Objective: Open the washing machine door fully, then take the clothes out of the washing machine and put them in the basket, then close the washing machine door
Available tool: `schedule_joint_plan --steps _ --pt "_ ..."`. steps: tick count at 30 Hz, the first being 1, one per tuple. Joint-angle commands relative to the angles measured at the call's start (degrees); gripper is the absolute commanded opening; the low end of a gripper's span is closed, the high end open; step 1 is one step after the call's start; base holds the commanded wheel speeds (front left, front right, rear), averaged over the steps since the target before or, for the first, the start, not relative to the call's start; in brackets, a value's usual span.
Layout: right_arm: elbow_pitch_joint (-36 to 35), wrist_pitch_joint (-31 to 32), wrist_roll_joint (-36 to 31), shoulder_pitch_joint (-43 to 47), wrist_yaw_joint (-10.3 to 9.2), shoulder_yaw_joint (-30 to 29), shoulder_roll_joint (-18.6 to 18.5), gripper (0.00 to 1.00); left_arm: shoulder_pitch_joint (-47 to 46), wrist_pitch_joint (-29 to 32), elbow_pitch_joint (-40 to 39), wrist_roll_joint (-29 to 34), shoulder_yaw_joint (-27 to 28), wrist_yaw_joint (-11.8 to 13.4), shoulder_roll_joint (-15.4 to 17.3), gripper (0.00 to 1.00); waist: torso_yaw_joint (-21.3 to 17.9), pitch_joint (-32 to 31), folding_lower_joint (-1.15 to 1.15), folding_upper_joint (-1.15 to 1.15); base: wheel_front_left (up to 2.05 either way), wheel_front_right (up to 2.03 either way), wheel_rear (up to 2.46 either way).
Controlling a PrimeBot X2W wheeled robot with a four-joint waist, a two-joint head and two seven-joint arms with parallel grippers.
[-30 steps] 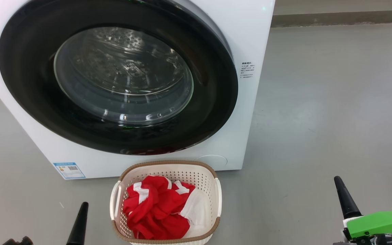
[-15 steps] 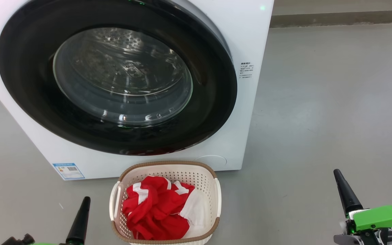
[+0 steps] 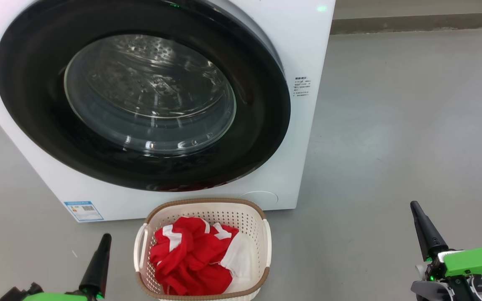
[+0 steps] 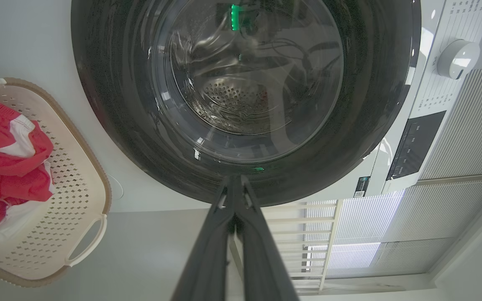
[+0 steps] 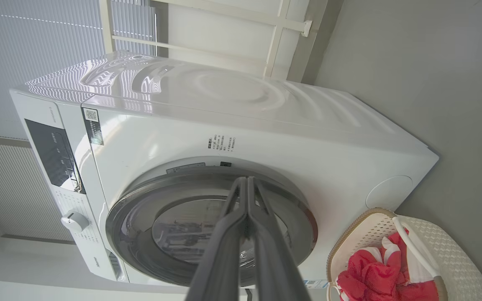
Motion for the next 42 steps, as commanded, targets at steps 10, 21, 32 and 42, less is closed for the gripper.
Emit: schedule_joint_plan --steps 10,21,32,42 --pt "-2.14 1.05 3.54 -3.31 -0.03 0.64 -1.03 0.0 -3.06 1.04 -1.3 -3.42 2.41 -0.4 0.15 0.0 -0.05 -0.02 0.0 0.0 0.0 0.0 0.0" --pt "-2.14 1.05 3.54 -3.31 -0.03 0.64 -1.03 0.0 -3.06 1.04 -1.3 -3.42 2.42 -0.4 0.15 0.0 -0.05 -0.02 0.0 0.0 0.0 0.0 0.0" --pt "-2.14 1.05 3.54 -3.31 -0.03 0.64 -1.03 0.0 -3.06 1.04 -1.3 -3.43 2.41 -0.4 0.15 0.0 -0.05 -0.02 0.0 0.0 0.0 0.0 0.0" --pt "-2.14 1.05 3.54 -3.31 -0.03 0.64 -1.03 0.0 -3.06 1.03 -1.3 -3.44 2.4 -0.4 0.15 0.0 -0.05 -0.02 0.0 0.0 0.0 0.0 0.0"
